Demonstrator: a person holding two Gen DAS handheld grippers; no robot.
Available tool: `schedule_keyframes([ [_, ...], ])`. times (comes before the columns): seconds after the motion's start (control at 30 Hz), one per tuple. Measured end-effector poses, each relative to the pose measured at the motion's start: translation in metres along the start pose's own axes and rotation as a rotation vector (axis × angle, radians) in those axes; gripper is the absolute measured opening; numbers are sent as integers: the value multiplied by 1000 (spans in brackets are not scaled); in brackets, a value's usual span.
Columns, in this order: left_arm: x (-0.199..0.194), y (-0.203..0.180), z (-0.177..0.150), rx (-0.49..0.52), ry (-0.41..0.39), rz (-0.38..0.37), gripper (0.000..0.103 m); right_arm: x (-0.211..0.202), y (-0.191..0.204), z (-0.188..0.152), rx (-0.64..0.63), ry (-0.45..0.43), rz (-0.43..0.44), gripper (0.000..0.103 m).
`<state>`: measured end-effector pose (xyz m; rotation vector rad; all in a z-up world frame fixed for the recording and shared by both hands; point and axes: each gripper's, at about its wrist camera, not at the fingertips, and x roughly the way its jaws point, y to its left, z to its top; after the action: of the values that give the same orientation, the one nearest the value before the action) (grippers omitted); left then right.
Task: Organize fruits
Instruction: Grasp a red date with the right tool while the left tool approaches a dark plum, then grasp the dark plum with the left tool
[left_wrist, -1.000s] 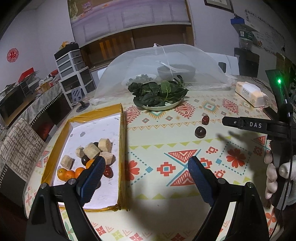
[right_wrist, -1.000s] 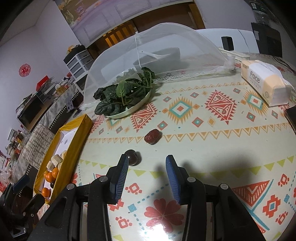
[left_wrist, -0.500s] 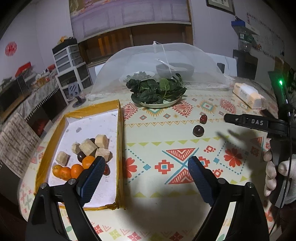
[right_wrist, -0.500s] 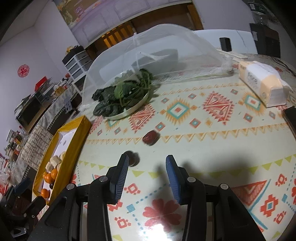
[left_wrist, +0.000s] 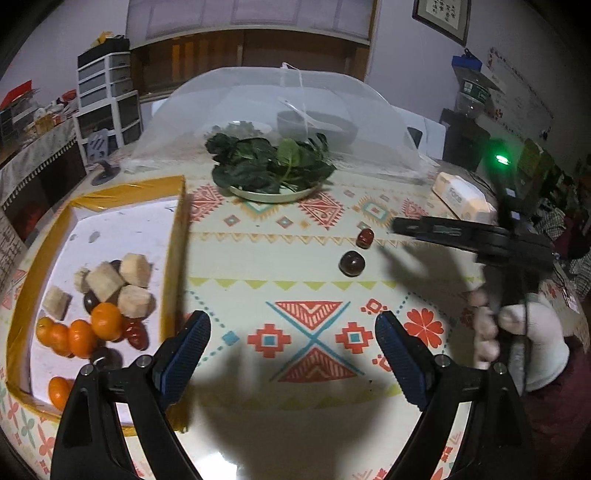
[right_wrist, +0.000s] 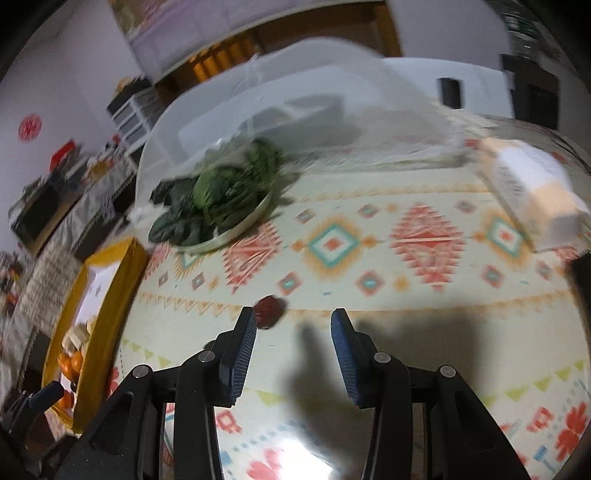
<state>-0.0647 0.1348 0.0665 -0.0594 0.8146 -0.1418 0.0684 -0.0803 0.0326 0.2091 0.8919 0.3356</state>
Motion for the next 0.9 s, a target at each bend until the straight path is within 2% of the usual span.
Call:
schedule_keyframes([
  [0.17, 15, -1, 3, -4, 34, -23, 90, 30, 14, 1, -16, 51, 8, 45],
  [0.3, 29, -8, 7, 17, 50, -42, 90, 40, 14, 2, -15, 55, -9, 44],
  [0.33, 31, -10, 8, 23, 51, -43, 90, 40, 14, 2, -17, 53, -14, 42],
  [0.37, 34, -13, 10, 29, 52, -46, 90, 40, 13, 2, -20, 51, -20, 29],
  [0.47, 43, -20, 15, 45, 56, -59, 90, 40, 10, 2, -14, 43, -17, 21],
  [0.9, 85, -39, 33, 62, 78, -90, 90, 22, -30, 9, 106, -2, 22, 21],
])
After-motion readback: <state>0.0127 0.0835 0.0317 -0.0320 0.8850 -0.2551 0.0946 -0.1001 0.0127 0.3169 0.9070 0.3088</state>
